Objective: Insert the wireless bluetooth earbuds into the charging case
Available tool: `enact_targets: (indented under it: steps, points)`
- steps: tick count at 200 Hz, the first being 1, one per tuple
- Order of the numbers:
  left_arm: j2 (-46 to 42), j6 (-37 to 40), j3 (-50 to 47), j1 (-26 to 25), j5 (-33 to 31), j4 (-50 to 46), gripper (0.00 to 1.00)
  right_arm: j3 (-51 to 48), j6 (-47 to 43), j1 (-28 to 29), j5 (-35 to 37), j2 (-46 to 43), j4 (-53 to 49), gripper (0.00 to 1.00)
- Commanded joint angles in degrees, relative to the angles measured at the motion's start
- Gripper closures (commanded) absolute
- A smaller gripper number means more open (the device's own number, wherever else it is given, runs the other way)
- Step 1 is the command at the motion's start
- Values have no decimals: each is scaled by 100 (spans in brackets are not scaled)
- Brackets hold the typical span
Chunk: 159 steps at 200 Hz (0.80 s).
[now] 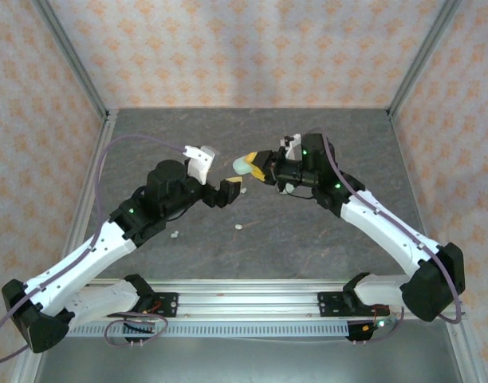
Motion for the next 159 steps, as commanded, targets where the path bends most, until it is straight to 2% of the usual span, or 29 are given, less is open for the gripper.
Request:
enact_targets:
  steps: [1, 13, 26, 57, 75, 88, 99, 159]
  points:
    - [-54, 858, -11, 108, 430, 470, 5, 302, 317, -78, -212, -169, -43, 85]
    - [57, 842, 214, 250, 664, 169, 5, 291, 392, -85, -230, -214, -35, 85]
    - [154, 702, 342, 451, 1210, 163, 5, 248, 495, -86, -252, -244, 38, 85]
    - [61, 12, -292, 907, 2169, 1903, 8, 161, 704, -85, -306, -273, 286, 85]
    - [204, -351, -352, 1161, 2701, 2523, 18, 103, 885, -91, -316, -323, 476, 85]
    - [397, -356, -194, 1264, 3073, 2516, 28, 71, 1045, -89, -325, -376, 636, 85]
    - [523, -325, -98, 1310, 3298, 2496, 33, 90, 1105, -90, -332, -395, 682, 85]
    - [996, -395, 360, 1369, 4033, 2606, 33, 216, 1254, -88, -457, -391, 708, 85]
